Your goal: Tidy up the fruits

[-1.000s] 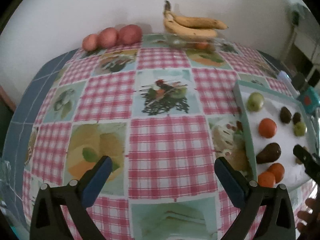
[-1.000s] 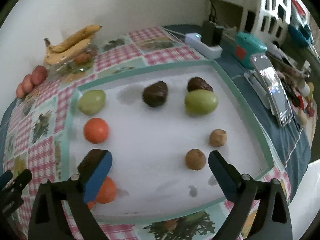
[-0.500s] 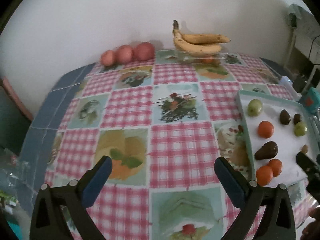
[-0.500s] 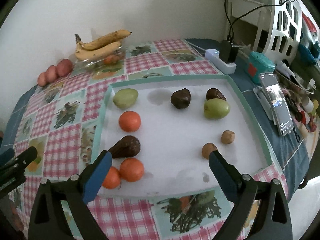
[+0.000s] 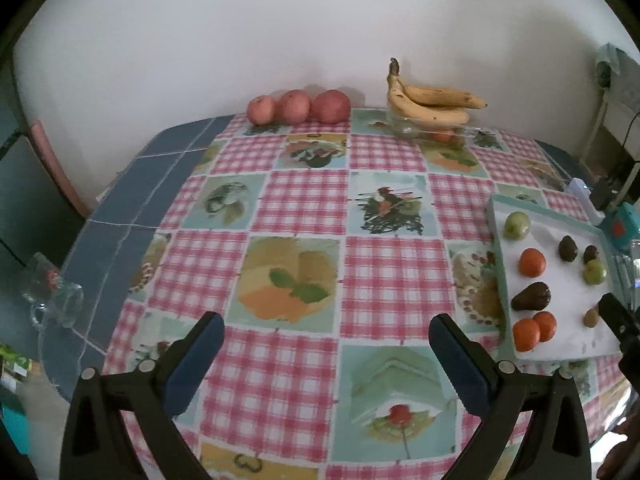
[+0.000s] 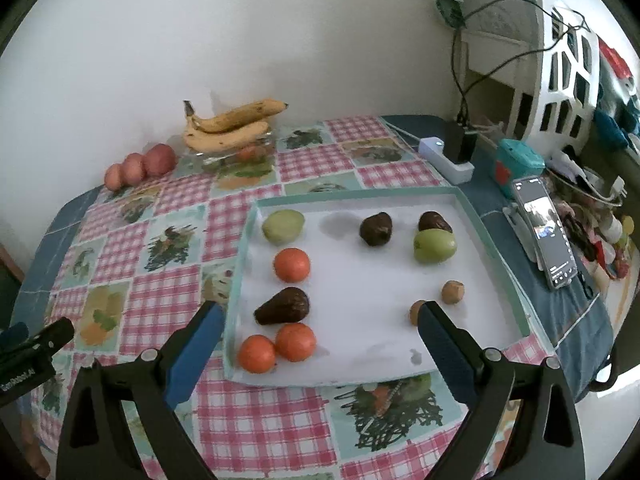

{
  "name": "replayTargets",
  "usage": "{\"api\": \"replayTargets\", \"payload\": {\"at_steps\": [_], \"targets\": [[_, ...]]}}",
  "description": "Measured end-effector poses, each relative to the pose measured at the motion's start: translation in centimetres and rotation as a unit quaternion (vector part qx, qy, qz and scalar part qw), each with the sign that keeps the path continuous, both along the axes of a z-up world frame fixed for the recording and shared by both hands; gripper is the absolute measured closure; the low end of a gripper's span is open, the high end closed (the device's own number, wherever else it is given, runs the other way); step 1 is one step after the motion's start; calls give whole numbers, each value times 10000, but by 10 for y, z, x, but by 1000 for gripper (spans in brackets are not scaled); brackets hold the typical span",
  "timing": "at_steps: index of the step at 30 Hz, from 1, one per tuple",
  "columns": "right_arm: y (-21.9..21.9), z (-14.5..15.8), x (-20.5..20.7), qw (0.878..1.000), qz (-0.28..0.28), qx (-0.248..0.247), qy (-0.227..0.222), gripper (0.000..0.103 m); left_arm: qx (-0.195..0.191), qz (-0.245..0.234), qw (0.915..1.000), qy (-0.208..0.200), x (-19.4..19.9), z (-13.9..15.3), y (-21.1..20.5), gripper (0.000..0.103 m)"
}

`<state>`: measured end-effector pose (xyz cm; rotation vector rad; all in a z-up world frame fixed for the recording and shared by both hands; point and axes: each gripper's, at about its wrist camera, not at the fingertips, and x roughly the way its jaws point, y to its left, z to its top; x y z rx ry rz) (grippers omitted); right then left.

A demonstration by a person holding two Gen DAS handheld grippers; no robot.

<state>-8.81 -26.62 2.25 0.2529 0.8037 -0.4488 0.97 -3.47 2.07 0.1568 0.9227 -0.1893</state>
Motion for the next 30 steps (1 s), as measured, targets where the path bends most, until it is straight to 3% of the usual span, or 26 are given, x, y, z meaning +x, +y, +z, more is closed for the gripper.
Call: {"api": "replayTargets", "payload": {"at_steps": [7, 15, 30], "targets": [[24, 4, 3, 9992, 395, -104, 39, 6, 256, 250, 9992, -178, -12, 5, 15, 0], [47, 1, 12, 9964, 749, -324, 245, 6, -104, 554, 9984, 96, -8, 1, 41, 0], [52, -5, 18, 9950, 835, -345, 430, 5, -9, 413, 9987, 303, -3, -7, 38, 0]]}}
